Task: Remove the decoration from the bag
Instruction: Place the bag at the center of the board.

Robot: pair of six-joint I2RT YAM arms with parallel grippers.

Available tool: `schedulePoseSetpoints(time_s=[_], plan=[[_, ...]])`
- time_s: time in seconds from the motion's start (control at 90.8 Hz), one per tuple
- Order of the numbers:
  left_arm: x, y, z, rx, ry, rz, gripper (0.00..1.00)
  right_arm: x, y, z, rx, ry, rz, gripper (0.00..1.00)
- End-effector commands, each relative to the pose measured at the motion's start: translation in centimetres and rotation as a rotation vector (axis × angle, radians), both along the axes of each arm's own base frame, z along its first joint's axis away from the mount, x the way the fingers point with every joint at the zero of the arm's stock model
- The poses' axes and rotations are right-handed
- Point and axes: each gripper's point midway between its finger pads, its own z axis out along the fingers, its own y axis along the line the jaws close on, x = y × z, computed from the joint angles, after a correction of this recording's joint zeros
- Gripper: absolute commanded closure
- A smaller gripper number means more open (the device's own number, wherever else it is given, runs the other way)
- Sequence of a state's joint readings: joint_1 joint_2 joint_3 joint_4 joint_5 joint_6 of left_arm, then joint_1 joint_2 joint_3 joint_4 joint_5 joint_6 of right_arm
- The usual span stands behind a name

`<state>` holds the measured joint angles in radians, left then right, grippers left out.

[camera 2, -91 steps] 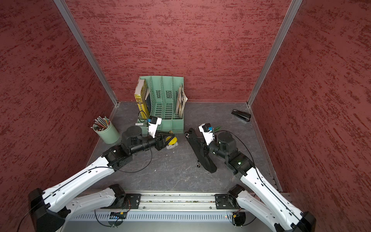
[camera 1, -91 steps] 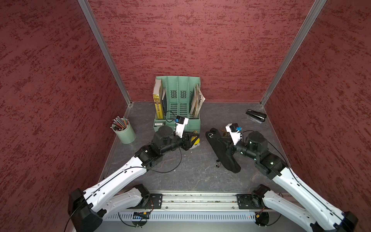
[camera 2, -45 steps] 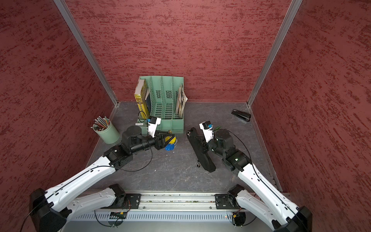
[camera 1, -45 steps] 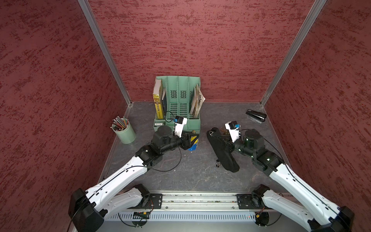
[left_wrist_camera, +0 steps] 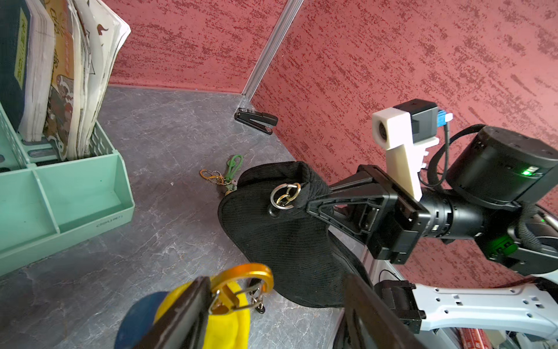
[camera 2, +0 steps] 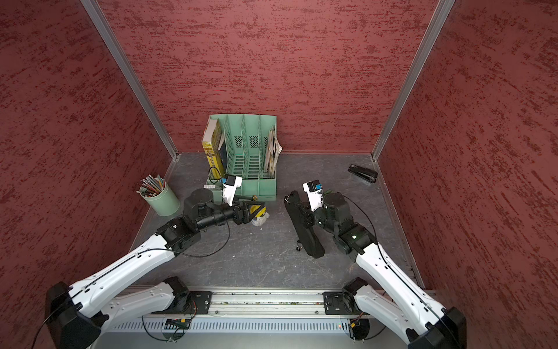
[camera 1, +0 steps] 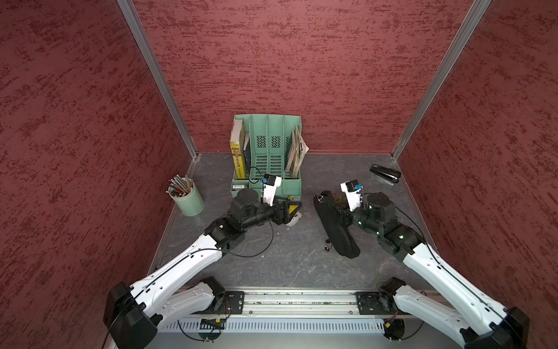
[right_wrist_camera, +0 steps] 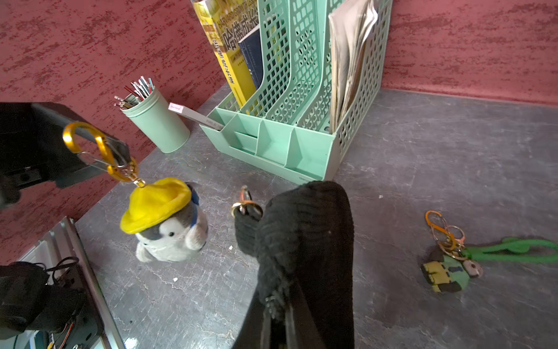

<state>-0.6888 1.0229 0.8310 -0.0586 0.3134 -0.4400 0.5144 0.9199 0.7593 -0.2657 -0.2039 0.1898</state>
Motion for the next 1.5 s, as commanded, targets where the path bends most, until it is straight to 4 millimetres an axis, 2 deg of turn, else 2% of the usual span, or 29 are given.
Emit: schedulePoseSetpoints(time_s=[0.0, 0.22, 0.298, 0.364, 0.419, 0.474, 0.562, 0.628, 0.76, 0.882, 0.992, 1.168, 1.311, 1.488], plan=[[0.3, 0.0, -0.3, -0.011, 0.008, 0.005, 0.23, 2.0, -0.7, 1.4, 0.055, -0.001, -0.097, 0.99], [1.2, 0.3, -2.6, -0.013, 0.114, 0.073, 0.15, 4.9, -0.9, -0.5, 0.142, 0.082, -0.171, 0.91], [1.5, 0.6, -3.4, -0.012, 0.158, 0.109, 0.13, 5.7, -0.6, -0.8, 0.158, 0.088, -0.165, 0.85], [1.6, 0.6, -3.8, -0.018, 0.184, 0.125, 0.13, 6.2, -0.2, -0.6, 0.177, 0.086, -0.151, 0.75], [1.7, 0.9, -4.3, -0.019, 0.206, 0.146, 0.12, 6.5, 0.2, -0.4, 0.192, 0.086, -0.133, 0.58], [1.9, 1.1, -4.4, -0.021, 0.218, 0.167, 0.12, 6.7, 0.9, -0.1, 0.207, 0.088, -0.103, 0.46], [2.2, 1.7, -4.6, -0.021, 0.238, 0.199, 0.12, 6.8, 2.0, 0.5, 0.245, 0.096, -0.046, 0.39], [2.3, 2.0, -4.7, -0.027, 0.254, 0.217, 0.11, 6.5, 3.0, 1.3, 0.292, 0.078, 0.01, 0.38], [2.5, 2.8, -4.3, -0.075, 0.292, 0.26, 0.11, 4.8, 4.3, 3.1, 0.38, 0.002, 0.148, 0.39], [2.6, 3.8, -4.1, -0.11, 0.366, 0.337, 0.1, 2.9, 5.1, 4.2, 0.418, -0.066, 0.265, 0.46], [2.5, 4.4, -3.0, -0.158, 0.42, 0.386, 0.1, 1.0, 5.9, 5.3, 0.46, -0.134, 0.389, 0.52], [2.2, 4.5, -2.2, -0.238, 0.488, 0.414, 0.1, -1.7, 8.7, 5.9, 0.487, -0.167, 0.577, 0.57], [2.1, 3.8, -1.8, -0.277, 0.514, 0.395, 0.1, -4.0, 10.9, 6.2, 0.491, -0.22, 0.701, 0.54], [1.9, 2.6, -0.4, -0.325, 0.509, 0.344, 0.1, -3.9, 12.7, 4.8, 0.443, -0.203, 0.71, 0.53]])
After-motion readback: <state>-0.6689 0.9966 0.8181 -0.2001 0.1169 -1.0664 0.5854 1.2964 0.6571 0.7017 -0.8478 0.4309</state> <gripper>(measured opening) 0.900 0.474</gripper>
